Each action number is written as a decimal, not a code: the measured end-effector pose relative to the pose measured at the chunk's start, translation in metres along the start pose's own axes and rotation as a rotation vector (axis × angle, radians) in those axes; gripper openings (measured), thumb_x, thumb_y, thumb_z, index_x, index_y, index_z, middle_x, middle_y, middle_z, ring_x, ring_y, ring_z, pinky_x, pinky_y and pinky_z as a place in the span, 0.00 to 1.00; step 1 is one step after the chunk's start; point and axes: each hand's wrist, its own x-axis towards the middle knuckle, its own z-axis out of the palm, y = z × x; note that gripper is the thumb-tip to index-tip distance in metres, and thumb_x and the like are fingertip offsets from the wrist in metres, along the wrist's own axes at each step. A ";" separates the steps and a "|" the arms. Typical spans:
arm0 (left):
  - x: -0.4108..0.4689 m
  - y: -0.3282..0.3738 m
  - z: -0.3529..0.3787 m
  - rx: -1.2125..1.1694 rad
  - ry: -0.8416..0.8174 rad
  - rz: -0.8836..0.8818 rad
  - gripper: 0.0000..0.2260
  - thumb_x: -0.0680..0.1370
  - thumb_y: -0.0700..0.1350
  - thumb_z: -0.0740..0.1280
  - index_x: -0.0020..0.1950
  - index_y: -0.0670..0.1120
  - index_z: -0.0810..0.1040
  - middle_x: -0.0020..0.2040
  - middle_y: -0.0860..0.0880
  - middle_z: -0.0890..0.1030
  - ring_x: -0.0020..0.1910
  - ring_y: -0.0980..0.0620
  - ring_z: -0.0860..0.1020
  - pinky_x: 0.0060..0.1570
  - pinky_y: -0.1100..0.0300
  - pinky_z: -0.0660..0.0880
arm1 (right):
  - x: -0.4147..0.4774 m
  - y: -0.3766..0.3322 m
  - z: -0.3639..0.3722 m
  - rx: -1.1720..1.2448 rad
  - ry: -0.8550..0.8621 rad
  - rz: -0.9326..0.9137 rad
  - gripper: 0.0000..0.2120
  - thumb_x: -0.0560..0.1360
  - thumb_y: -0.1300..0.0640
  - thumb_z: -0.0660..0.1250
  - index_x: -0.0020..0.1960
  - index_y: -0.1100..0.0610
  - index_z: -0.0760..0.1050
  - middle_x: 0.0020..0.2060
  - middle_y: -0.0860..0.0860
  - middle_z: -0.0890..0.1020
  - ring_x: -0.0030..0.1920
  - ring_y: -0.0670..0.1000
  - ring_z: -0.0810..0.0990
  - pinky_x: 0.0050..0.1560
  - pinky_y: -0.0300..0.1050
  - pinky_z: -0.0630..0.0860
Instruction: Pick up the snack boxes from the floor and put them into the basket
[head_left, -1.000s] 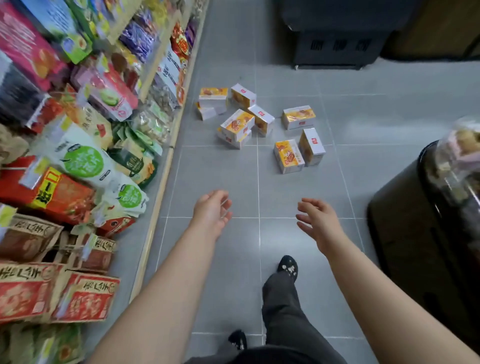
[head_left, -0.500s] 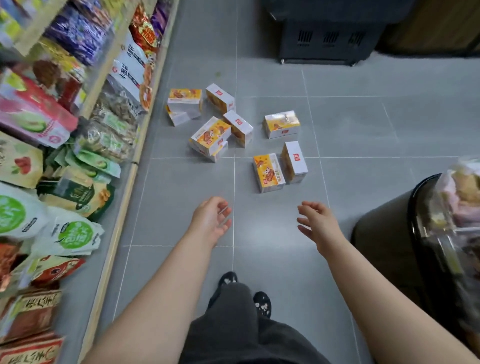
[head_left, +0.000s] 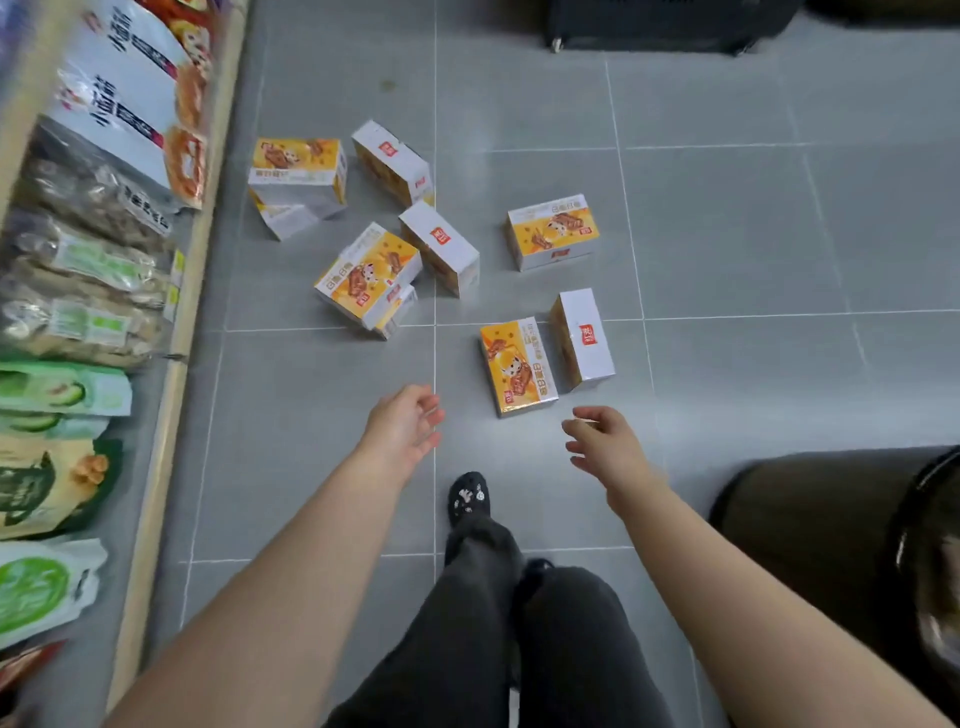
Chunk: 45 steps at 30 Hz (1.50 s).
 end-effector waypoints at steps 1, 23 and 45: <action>0.018 0.004 0.011 0.023 -0.003 -0.005 0.05 0.79 0.44 0.62 0.43 0.49 0.72 0.40 0.53 0.76 0.40 0.56 0.77 0.42 0.60 0.70 | 0.019 0.000 0.002 -0.015 -0.012 -0.003 0.15 0.77 0.59 0.65 0.63 0.58 0.70 0.49 0.53 0.77 0.46 0.51 0.77 0.51 0.47 0.76; 0.482 -0.197 0.162 -0.131 -0.039 -0.469 0.16 0.81 0.51 0.58 0.55 0.40 0.76 0.66 0.40 0.75 0.67 0.41 0.73 0.67 0.48 0.68 | 0.483 0.201 0.065 -0.762 -0.029 -0.059 0.21 0.78 0.50 0.58 0.67 0.59 0.63 0.63 0.60 0.74 0.61 0.63 0.75 0.62 0.57 0.72; 0.514 -0.161 0.098 -0.129 0.092 -0.350 0.20 0.73 0.64 0.59 0.42 0.47 0.79 0.42 0.46 0.83 0.45 0.45 0.81 0.54 0.49 0.75 | 0.553 0.133 0.128 -1.066 0.048 -0.137 0.44 0.69 0.28 0.60 0.75 0.55 0.59 0.71 0.60 0.63 0.71 0.63 0.60 0.69 0.58 0.60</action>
